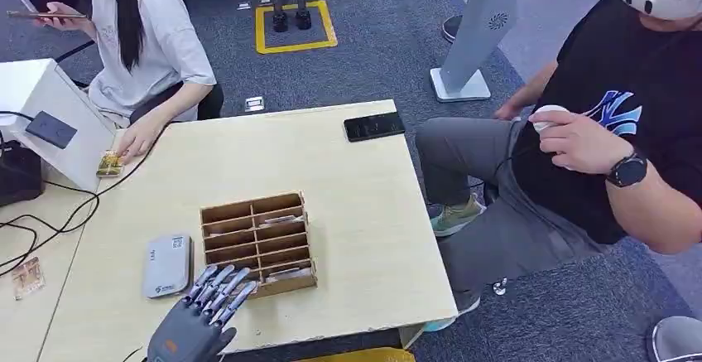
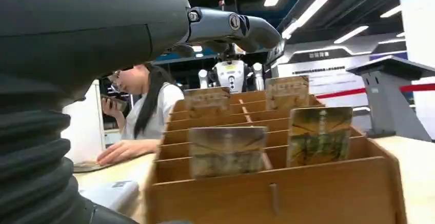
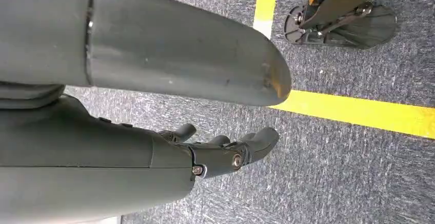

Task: Pass the card to the sensor for recognition and then transmit it.

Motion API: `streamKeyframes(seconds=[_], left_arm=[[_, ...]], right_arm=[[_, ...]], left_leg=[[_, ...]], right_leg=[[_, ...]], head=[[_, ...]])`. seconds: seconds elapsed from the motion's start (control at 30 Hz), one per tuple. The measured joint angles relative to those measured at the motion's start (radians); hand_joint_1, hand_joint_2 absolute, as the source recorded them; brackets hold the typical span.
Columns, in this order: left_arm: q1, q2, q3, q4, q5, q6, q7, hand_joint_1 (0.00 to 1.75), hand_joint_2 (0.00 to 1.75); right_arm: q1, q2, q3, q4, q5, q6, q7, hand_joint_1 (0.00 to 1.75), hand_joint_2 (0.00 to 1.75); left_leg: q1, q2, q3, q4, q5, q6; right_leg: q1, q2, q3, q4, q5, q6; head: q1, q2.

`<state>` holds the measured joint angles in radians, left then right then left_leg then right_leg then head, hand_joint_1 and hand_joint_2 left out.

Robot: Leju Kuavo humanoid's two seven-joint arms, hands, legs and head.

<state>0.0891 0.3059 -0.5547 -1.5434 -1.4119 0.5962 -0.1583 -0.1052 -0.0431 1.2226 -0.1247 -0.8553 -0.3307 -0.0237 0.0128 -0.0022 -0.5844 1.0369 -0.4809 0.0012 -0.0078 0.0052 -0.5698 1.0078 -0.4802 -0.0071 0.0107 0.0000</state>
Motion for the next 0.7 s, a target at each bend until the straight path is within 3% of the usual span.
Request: streamKeyframes(seconds=[0.2, 0.7], left_arm=[[-0.043, -0.077, -0.005, 0.075, -0.022, 0.011, 0.020, 0.00, 1.75], [-0.076, -0.137, -0.005, 0.135, -0.021, 0.022, 0.031, 0.00, 1.75]], right_arm=[[0.001, 0.000, 0.010, 0.000, 0.000, 0.003, 0.015, 0.00, 0.00], [0.001, 0.000, 0.023, 0.000, -0.004, 0.003, 0.013, 0.00, 0.00]], left_leg=[[0.000, 0.000, 0.000, 0.000, 0.000, 0.000], [0.000, 0.000, 0.000, 0.000, 0.000, 0.000]], right_leg=[[0.000, 0.000, 0.000, 0.000, 0.000, 0.000], [0.000, 0.000, 0.000, 0.000, 0.000, 0.000]], head=[[0.000, 0.000], [0.000, 0.000]])
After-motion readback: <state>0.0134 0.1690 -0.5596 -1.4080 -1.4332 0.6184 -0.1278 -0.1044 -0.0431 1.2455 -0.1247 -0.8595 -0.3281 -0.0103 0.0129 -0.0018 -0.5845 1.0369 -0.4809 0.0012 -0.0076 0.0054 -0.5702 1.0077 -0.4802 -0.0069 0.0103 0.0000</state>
